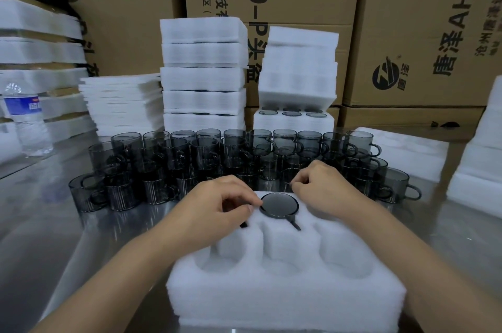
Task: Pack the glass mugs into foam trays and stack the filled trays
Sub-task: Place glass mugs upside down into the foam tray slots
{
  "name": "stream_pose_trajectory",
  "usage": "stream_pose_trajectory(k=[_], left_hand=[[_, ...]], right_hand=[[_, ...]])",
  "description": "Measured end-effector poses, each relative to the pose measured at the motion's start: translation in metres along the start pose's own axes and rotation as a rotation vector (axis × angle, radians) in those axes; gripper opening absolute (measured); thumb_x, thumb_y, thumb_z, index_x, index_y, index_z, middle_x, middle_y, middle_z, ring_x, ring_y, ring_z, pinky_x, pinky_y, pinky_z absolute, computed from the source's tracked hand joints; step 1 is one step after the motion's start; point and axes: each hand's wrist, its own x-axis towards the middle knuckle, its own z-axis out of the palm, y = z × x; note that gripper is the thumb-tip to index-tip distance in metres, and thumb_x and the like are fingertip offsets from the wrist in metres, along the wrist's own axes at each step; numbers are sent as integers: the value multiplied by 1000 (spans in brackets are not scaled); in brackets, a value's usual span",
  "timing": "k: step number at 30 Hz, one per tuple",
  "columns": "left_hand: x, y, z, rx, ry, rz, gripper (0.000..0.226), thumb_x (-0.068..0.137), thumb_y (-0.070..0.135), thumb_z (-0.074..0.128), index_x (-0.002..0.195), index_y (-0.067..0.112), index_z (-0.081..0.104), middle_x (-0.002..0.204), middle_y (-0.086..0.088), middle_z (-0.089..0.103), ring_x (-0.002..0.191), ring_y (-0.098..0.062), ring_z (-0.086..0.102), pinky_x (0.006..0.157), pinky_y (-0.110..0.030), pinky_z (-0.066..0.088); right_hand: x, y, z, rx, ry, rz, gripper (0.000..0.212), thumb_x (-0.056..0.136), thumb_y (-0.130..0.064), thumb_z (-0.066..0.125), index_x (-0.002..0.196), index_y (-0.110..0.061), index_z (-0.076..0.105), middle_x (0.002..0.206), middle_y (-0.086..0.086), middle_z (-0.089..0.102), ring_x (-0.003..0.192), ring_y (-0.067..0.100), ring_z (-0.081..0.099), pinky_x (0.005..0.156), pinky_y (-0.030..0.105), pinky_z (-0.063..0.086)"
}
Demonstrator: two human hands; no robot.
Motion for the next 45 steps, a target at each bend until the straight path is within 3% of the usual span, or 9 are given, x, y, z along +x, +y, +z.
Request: stream_pose_trajectory(k=[2,5,11,23,28,31,34,39,45], left_hand=[[0,0,0,3,0,-2,25,87,11,65,84,33,75,95,26,62,81,-1,62,76,-18,49],[-1,1,0,1,2,-3,24,87,10,65,85,31,76,94,25,62,80,-2,62,76,-19,49],[-2,4,0,5,2,-7,22,87,8,64,88,26,76,96,24,62,79,-3,63,80,-25,51],[-1,2,-1,42,0,-13,22,88,11,64,89,31,75,95,25,62,81,-1,62,77,-17,49],[1,-3,1,-48,27,-32,34,89,18,62,112,43,59,96,22,67,79,-1,62,71,-12,47],[4,-6,3,-175,88,-67,46,84,46,62,125,45,42,95,16,71,85,-6,65,78,-25,52],[7,-6,2,-235,129,-44,63,70,69,54,126,41,42,90,20,71,78,4,65,72,-17,48],[9,-7,4,-340,202,-17,41,67,57,54,105,41,52,76,20,70,69,5,64,61,-9,47],[8,-6,4,-373,207,9,43,65,54,57,106,41,51,74,17,68,68,5,64,61,-8,46]], right_hand=[[0,1,0,-10,18,-12,15,89,-21,54,89,-18,69,101,-6,43,86,13,49,73,22,37],[0,0,-1,16,66,-31,15,87,-19,58,93,-17,71,95,-8,43,87,13,52,68,19,36],[-2,-1,0,35,131,-49,17,85,-19,63,100,-16,71,106,-3,45,90,12,48,79,19,34],[-13,-9,-8,163,438,-253,17,87,1,58,100,-3,68,93,-5,44,76,0,47,72,-2,32],[-27,-21,-14,281,366,-392,17,87,1,59,96,-10,68,92,-12,47,79,5,52,72,7,40],[-36,-30,-16,239,344,-543,18,85,2,60,96,-9,70,90,-7,48,77,10,52,68,13,41],[-42,-36,-17,117,353,-682,16,84,0,61,97,-4,69,90,0,48,75,9,48,66,13,39],[-45,-39,-17,-46,320,-789,20,83,2,65,101,-2,71,89,10,55,71,20,54,61,34,50],[-47,-38,-20,-110,307,-832,16,82,-1,65,95,-5,73,91,11,58,67,20,54,50,38,50]])
